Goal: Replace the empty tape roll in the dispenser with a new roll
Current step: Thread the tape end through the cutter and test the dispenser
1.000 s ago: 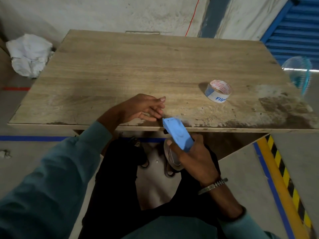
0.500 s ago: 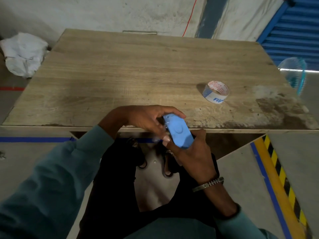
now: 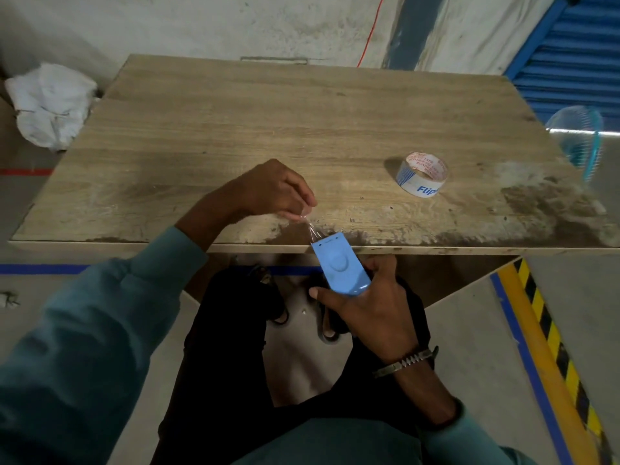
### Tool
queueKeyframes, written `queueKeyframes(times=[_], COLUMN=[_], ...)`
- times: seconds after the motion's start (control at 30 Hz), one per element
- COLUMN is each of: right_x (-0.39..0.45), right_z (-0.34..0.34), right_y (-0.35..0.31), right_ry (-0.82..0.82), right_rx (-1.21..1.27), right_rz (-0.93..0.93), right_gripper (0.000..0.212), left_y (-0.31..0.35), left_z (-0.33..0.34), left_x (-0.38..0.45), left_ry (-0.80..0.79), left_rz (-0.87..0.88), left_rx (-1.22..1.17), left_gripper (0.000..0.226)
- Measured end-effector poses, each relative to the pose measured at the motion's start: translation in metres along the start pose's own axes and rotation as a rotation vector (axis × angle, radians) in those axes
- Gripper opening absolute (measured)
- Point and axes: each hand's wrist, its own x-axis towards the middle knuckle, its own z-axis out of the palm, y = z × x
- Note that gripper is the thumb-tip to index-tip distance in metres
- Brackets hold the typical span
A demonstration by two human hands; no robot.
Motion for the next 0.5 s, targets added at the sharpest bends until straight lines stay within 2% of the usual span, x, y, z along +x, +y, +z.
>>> queueKeyframes(times=[0.07,0.1,0.2,0.33,0.5], right_x=[-0.001,-0.001,-0.001,-0.004,-0.011], right_z=[0.005,0.008,0.014,0.022,0.033], right_y=[-0.002,-0.002,-0.004,-0.005,0.001], right_ry=[0.008,0.015,0.001,-0.081,-0.091], right_rx=[0.028,0.042,0.022,-0.074,-0.116], right_rz=[-0.017,-0.036,-0.085,-0.106,-0.118], right_gripper=[0.077,0.075,0.07,0.065,0.066], left_y=[0.001,0.0,-0.007,-0.018,-0.047], left_z=[0.002,0.004,0.01,0.019,0.029], left_x=[0.004,0.007,0.019,0.028,0.026], left_ry=[0.103,0.17,0.335,0.325,0.341], left_rz=[-0.053,-0.046,0.125,0.384,0.544], left_rx=[-0.146,-0.133,0.197,0.382,0.492], left_gripper=[0.022,0.021,0.018,0.016,0.03])
